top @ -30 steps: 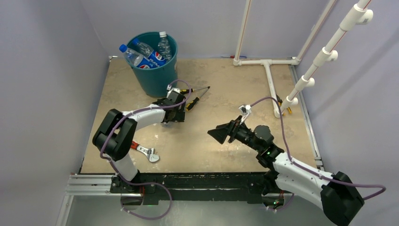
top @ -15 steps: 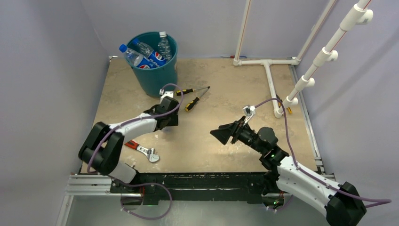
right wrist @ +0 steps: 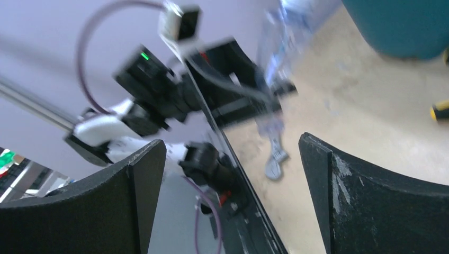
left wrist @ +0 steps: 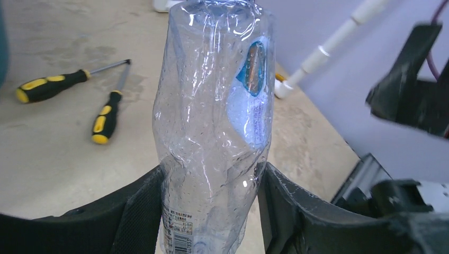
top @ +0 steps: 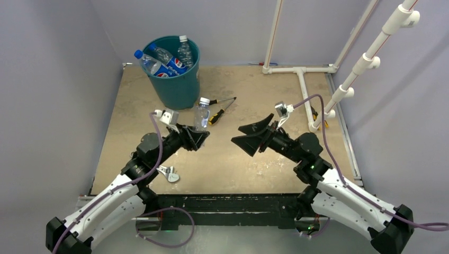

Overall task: Put the plastic bottles in the bin
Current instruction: Pick up the plastic bottle at the center of the board, then place the plastic bottle in the trash bin.

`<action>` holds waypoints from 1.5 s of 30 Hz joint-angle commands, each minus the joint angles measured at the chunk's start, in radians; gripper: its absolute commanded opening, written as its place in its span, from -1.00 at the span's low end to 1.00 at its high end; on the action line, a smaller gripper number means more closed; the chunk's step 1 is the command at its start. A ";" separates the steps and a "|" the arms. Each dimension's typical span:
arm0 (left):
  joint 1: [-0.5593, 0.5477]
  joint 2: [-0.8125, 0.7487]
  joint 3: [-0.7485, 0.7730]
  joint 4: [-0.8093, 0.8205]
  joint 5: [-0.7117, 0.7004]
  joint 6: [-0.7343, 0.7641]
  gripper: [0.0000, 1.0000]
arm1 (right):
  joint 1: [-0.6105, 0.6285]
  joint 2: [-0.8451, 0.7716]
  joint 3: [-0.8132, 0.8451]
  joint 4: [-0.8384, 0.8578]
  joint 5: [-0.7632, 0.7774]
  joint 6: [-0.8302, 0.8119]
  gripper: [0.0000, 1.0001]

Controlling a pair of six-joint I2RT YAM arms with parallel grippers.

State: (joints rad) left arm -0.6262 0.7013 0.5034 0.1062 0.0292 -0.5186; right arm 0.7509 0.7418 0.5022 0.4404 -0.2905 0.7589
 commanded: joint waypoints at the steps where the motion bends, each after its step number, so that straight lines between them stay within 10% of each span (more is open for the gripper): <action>1: -0.013 -0.057 -0.078 0.217 0.188 -0.020 -0.21 | 0.020 0.080 0.164 0.017 0.034 -0.044 0.98; 13: -0.025 -0.133 -0.093 0.274 0.236 0.007 -0.36 | 0.024 0.437 0.453 -0.074 0.161 -0.001 0.91; 33: -0.026 -0.137 -0.108 0.273 0.217 -0.038 -0.59 | 0.044 0.514 0.630 -0.068 0.050 -0.058 0.97; 45: -0.026 -0.148 -0.096 0.257 0.206 -0.026 -0.64 | 0.054 0.628 0.758 -0.287 0.043 -0.119 0.51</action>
State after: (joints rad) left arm -0.6495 0.5625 0.3962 0.3275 0.2317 -0.5404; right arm 0.7986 1.3624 1.2079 0.2276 -0.2352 0.6830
